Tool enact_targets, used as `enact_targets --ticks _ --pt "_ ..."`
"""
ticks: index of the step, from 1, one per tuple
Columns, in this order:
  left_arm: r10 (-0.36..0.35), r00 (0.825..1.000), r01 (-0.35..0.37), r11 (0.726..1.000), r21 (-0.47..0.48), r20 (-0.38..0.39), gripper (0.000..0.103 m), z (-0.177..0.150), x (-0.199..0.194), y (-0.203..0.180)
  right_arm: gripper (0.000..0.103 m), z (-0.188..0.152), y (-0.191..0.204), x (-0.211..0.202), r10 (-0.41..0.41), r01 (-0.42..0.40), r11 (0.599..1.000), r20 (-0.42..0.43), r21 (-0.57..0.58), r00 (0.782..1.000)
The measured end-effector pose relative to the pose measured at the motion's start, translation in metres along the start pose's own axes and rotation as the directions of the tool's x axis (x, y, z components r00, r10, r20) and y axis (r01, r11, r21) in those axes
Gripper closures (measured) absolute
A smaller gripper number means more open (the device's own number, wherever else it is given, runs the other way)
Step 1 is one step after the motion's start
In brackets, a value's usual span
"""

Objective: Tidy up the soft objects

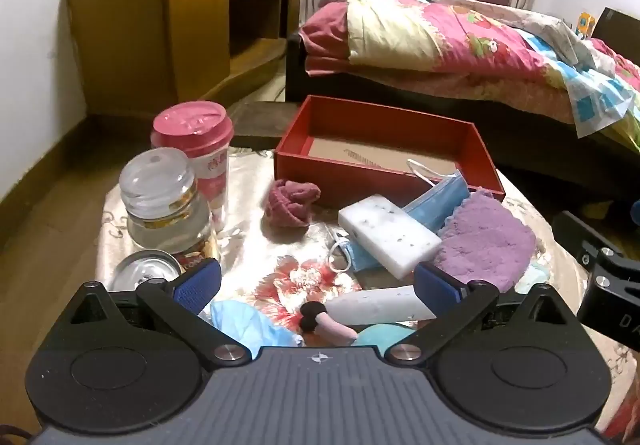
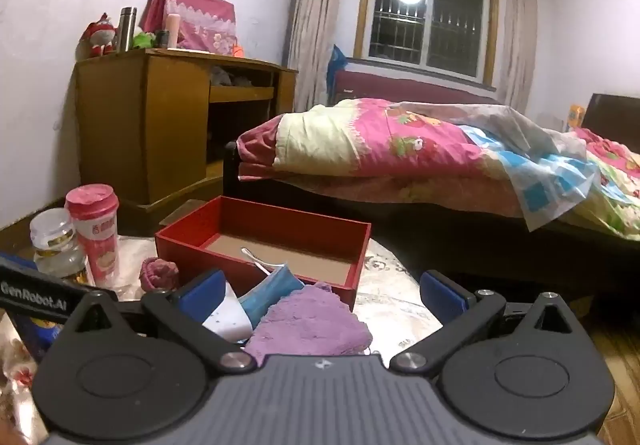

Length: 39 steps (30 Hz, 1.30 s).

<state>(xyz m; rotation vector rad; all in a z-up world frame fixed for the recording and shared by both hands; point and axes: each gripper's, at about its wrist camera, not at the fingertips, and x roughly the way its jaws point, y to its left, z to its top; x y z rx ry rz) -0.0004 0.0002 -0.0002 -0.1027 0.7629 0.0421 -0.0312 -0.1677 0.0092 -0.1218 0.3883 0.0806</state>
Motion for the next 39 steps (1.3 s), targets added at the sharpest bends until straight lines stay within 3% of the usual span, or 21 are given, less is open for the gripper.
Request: enact_targets --ticks 6,12,39 --pt "0.042 0.999 -0.042 0.999 0.006 0.021 0.006 -0.001 -0.006 0.004 0.019 0.002 0.007 -0.006 -0.021 0.022 0.999 0.035 -0.026 0.999" --pt "0.066 0.997 -0.066 0.998 0.007 0.046 0.006 0.001 -0.010 0.000 0.019 0.002 0.018 0.000 -0.069 0.069 0.998 0.010 -0.015 0.998" --pt "0.087 0.996 -0.087 0.996 0.019 0.031 0.006 -0.002 -0.001 -0.011 0.019 0.001 0.016 0.008 -0.056 0.056 0.997 -0.004 0.046 0.998"
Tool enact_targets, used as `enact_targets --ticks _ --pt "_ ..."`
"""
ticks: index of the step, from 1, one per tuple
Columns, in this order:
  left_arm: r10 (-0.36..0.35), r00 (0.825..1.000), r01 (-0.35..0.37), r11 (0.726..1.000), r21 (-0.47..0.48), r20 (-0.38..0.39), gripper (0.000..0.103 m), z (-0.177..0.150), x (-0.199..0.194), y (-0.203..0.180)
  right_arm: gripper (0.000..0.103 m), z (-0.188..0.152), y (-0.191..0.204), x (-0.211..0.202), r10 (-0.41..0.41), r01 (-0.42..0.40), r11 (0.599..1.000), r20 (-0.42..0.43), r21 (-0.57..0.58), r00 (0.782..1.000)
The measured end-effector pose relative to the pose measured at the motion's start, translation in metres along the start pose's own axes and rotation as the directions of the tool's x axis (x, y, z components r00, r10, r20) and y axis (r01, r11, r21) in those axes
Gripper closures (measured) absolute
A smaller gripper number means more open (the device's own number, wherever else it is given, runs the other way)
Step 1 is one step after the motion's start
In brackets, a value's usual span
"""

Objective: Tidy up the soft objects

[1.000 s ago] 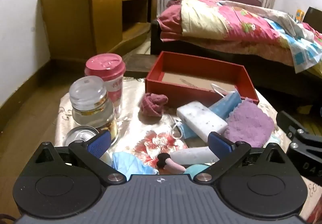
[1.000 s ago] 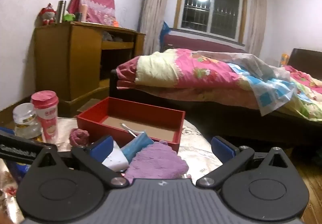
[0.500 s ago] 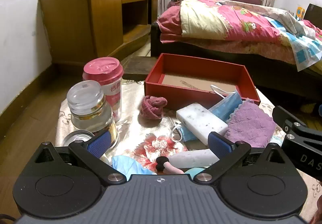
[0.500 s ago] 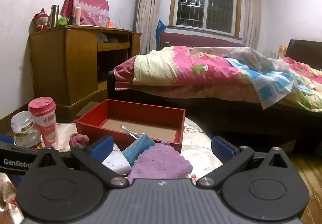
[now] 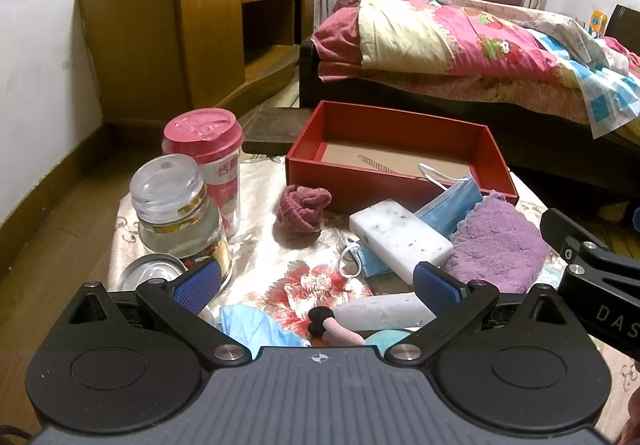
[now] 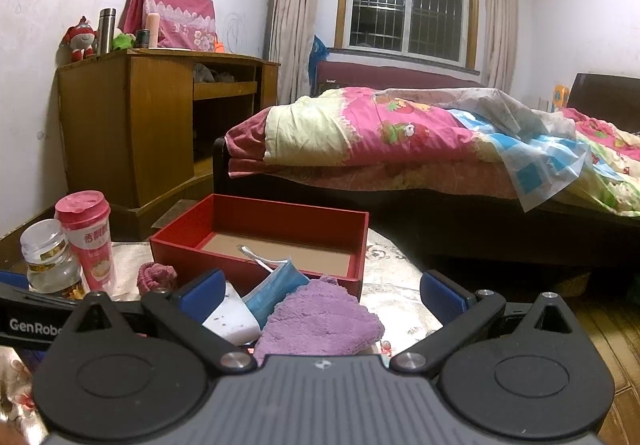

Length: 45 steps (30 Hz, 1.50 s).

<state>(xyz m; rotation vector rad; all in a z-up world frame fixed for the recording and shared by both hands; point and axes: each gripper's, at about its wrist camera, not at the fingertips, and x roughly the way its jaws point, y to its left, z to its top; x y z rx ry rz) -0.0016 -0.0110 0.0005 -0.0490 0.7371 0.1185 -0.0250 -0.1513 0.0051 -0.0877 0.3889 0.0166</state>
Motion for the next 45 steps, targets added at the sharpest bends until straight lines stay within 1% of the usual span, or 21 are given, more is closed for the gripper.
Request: enact_targets --ticks 21,37,39,41,45 --pt "0.000 1.000 0.000 1.000 0.001 -0.002 0.006 -0.001 0.000 0.000 0.019 -0.002 0.000 0.000 0.000 0.000 1.000 0.010 -0.001 1.000" --pt "-0.012 1.000 0.012 1.000 -0.006 -0.011 0.006 -0.002 -0.001 0.005 0.019 -0.002 0.000 -0.002 0.018 -0.018 1.000 0.018 -0.012 1.000" --pt "-0.015 1.000 0.015 1.000 0.007 -0.012 0.006 -0.003 -0.002 0.005 0.019 -0.002 0.000 -0.003 0.022 -0.022 1.000 0.020 -0.016 1.000" --pt "-0.004 1.000 0.004 1.000 0.029 -0.012 0.006 -0.006 -0.003 0.007 0.019 -0.003 -0.001 -0.004 0.028 -0.027 0.999 0.019 -0.027 0.999" --pt "-0.013 0.998 0.014 1.000 0.022 -0.066 0.006 -0.017 0.000 0.021 0.019 -0.014 -0.002 -0.009 0.055 -0.057 0.996 -0.020 -0.076 0.998"
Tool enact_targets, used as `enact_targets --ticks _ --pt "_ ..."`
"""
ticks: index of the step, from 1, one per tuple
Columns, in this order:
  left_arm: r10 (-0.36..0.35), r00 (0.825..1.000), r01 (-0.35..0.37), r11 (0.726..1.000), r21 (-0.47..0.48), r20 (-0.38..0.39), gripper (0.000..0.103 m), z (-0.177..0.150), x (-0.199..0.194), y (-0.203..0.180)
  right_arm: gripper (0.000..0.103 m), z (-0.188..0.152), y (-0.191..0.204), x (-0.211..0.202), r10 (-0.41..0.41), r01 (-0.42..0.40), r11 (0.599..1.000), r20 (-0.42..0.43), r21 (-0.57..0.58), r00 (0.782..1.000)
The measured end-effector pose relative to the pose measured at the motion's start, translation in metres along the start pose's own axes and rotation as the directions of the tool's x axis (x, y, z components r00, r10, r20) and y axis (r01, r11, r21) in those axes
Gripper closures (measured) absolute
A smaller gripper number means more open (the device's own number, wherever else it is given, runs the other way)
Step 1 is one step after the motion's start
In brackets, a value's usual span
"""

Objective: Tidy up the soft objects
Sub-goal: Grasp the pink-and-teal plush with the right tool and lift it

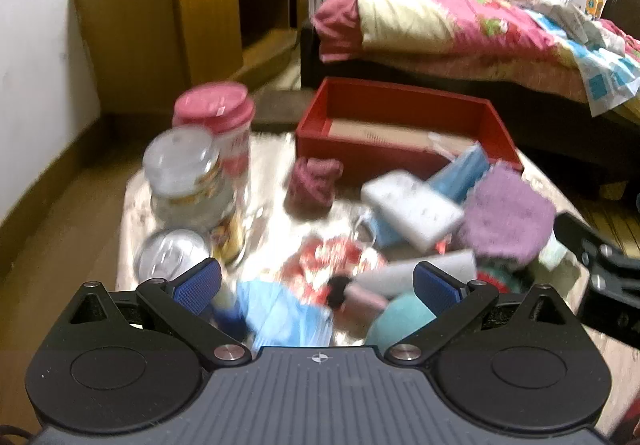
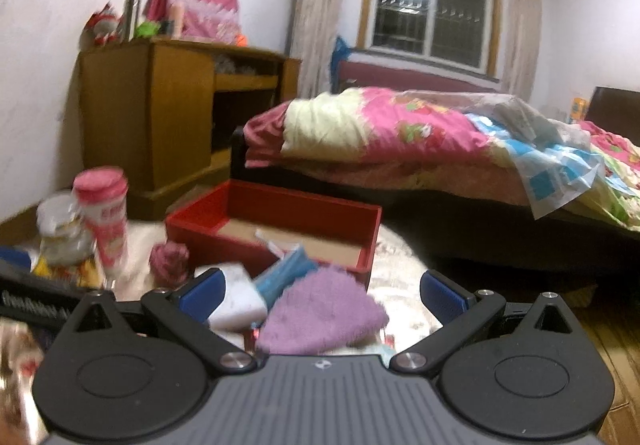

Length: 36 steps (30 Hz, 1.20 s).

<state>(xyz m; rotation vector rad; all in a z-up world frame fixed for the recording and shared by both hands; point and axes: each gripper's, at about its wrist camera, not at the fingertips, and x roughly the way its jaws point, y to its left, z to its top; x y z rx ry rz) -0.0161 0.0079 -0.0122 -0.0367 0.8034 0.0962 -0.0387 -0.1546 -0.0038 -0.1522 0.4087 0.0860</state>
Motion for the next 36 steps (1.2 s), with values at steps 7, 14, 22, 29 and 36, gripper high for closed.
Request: enact_targets --ticks 7,14,22,29,36 --pt "-0.005 0.999 0.005 1.000 -0.003 -0.036 0.006 -0.010 -0.002 0.017 0.019 -0.025 0.012 -0.008 0.110 -0.115 0.993 -0.161 -0.023 0.981" --pt "-0.020 1.000 0.022 0.996 -0.084 0.022 0.006 -0.001 -0.017 0.036 0.019 -0.040 0.059 -0.003 0.243 -0.280 0.953 -0.264 -0.112 0.933" --pt "-0.037 0.999 0.037 0.997 -0.070 -0.007 0.006 -0.001 -0.012 0.038 0.042 -0.047 0.087 0.040 0.354 -0.402 0.915 -0.425 -0.025 0.833" --pt "-0.055 0.998 0.054 0.997 -0.061 -0.012 0.006 0.003 -0.009 0.040 0.064 -0.055 0.065 0.056 0.380 -0.387 0.917 -0.496 0.094 0.781" --pt "-0.121 0.986 0.126 0.991 -0.035 0.116 0.006 0.007 -0.034 0.038 0.065 -0.038 0.032 0.033 0.470 -0.411 0.882 -0.465 0.229 0.750"
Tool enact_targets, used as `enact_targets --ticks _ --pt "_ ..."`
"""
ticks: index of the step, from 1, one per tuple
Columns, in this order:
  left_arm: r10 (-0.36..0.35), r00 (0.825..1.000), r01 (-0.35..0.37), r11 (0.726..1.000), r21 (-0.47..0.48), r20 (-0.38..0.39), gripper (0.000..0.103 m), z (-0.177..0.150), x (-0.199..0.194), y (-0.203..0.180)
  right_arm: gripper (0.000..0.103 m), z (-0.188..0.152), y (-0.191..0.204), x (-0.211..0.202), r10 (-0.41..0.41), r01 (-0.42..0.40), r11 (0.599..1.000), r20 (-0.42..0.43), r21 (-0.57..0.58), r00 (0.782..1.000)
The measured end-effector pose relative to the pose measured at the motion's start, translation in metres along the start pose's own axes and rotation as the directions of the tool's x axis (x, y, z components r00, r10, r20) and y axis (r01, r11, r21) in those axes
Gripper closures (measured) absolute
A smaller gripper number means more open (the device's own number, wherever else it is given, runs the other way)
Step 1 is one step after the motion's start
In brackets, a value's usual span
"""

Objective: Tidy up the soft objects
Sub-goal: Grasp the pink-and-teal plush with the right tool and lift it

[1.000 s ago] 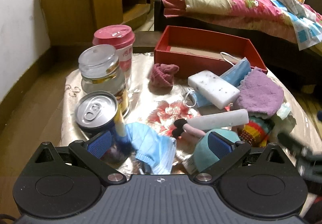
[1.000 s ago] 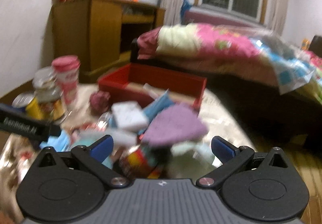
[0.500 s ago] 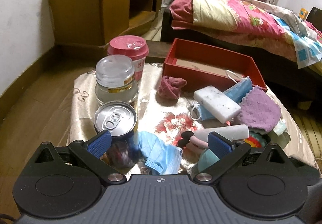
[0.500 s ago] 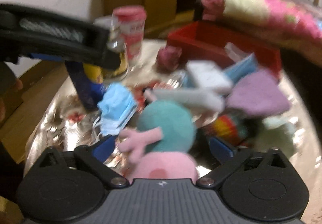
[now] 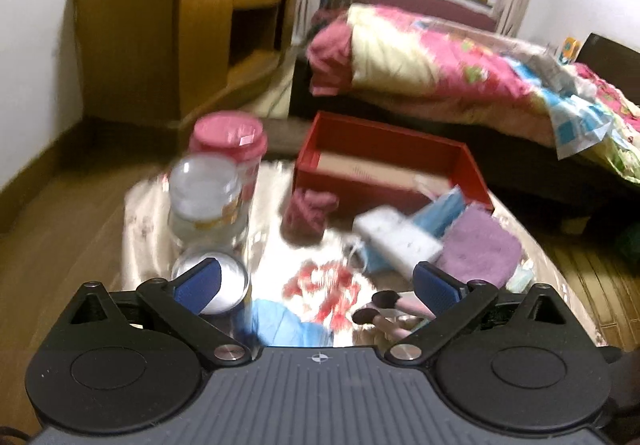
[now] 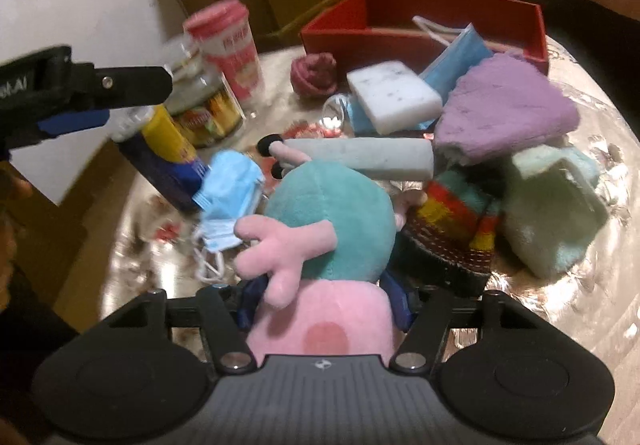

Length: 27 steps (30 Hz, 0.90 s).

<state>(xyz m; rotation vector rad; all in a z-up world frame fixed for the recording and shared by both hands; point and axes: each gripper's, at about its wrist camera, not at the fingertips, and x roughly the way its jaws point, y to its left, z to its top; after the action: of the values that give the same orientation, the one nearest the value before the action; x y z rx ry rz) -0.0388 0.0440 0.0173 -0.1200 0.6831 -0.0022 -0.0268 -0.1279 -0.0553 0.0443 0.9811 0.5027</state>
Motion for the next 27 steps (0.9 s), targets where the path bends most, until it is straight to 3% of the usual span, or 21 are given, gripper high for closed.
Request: enact_targets --ticks 4,10,16,19,20,22,24,27 --pt "-0.036 0.998 0.040 0.996 0.076 -0.046 0.006 -0.009 0.010 -0.017 0.065 0.000 -0.002 -0.021 0.015 -0.015 1.000 0.030 -0.004 0.999" --pt "-0.030 0.995 0.050 0.976 0.213 -0.096 0.006 -0.021 0.027 -0.043 0.065 -0.005 -0.010 -0.046 0.005 -0.002 0.999 0.081 -0.036 0.997" --pt "-0.080 0.987 0.097 0.988 0.122 -0.139 0.006 -0.016 0.035 -0.032 0.065 -0.018 -0.015 -0.033 0.038 -0.040 0.998 -0.043 -0.047 0.998" --pt "-0.121 0.983 0.128 0.991 0.043 -0.135 0.006 -0.009 0.032 -0.021 0.065 -0.018 -0.016 -0.050 0.222 -0.222 0.974 -0.018 -0.045 0.975" --pt "-0.138 0.981 0.143 0.990 0.023 -0.132 0.006 -0.006 0.030 -0.018 0.065 -0.017 -0.016 -0.053 0.226 -0.227 0.972 -0.018 -0.063 0.974" --pt "-0.175 0.977 0.177 0.984 0.008 -0.120 0.006 0.000 0.027 -0.016 0.065 -0.021 -0.009 -0.051 0.102 -0.105 0.982 -0.028 -0.159 0.994" --pt "-0.203 0.970 0.212 0.975 0.059 -0.138 0.006 0.002 0.027 -0.022 0.065 -0.024 -0.009 -0.048 0.068 -0.079 0.978 -0.066 -0.191 0.996" --pt "-0.172 0.971 0.206 0.955 0.212 -0.167 0.006 -0.004 0.035 -0.045 0.065 -0.021 -0.032 -0.054 0.115 -0.120 0.991 -0.086 -0.061 0.990"
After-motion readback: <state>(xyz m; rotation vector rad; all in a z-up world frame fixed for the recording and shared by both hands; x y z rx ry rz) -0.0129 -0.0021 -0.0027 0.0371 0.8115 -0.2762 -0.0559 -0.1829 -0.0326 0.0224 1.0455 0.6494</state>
